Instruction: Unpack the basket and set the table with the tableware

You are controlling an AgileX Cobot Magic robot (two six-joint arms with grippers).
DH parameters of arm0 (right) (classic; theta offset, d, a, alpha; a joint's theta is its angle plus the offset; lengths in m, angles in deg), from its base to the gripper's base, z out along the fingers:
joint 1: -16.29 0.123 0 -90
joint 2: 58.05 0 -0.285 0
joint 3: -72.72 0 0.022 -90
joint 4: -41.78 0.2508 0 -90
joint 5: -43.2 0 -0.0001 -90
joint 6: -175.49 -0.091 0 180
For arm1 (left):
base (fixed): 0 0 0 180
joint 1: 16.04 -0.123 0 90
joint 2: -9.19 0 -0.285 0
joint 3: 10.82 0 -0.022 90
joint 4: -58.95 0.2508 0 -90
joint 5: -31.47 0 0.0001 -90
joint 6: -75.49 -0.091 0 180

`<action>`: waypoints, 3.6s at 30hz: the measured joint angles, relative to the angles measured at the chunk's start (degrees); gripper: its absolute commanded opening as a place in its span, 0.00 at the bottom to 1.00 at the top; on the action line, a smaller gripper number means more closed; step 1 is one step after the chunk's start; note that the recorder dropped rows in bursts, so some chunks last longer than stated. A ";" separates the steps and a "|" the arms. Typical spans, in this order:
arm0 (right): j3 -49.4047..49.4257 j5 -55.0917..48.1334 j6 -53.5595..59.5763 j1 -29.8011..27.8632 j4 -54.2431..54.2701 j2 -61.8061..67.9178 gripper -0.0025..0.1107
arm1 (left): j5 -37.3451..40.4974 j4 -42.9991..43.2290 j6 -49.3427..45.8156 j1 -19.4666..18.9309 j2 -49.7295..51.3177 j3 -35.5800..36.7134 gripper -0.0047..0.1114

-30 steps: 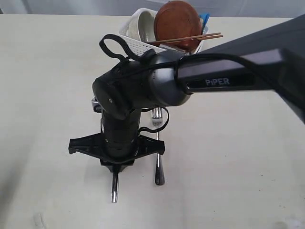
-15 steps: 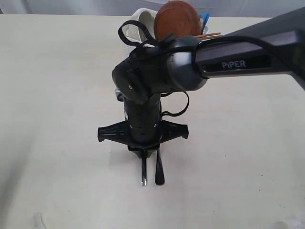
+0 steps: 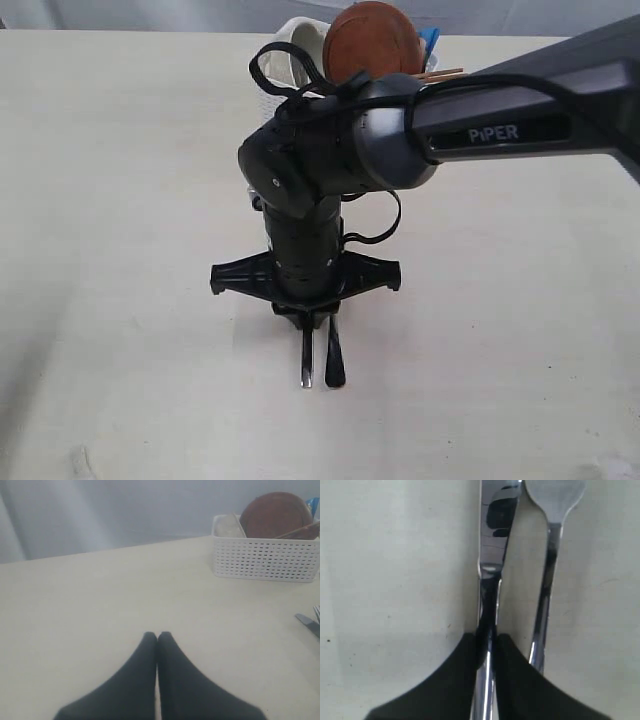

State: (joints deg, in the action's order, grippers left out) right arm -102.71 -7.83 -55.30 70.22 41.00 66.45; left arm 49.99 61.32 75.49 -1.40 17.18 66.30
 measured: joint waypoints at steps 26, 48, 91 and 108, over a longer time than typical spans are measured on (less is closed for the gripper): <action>-7.29 -1.47 6.06 -1.11 -0.12 -6.85 0.39 | 0.00 0.00 0.00 0.00 0.00 0.00 0.04; -20.86 -4.18 27.24 -28.87 0.77 -8.44 0.39 | 0.00 0.00 0.00 0.00 0.00 0.00 0.04; -39.13 17.65 56.75 -29.62 40.73 17.77 0.39 | 0.00 0.00 0.00 0.00 0.00 0.00 0.04; -40.07 19.94 56.53 -27.49 40.51 21.65 0.02 | 0.00 0.00 0.00 0.00 0.00 0.00 0.04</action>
State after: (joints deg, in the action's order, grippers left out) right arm -142.79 12.11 1.23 42.73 81.52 88.10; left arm 49.99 61.32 75.49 -1.40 17.18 66.30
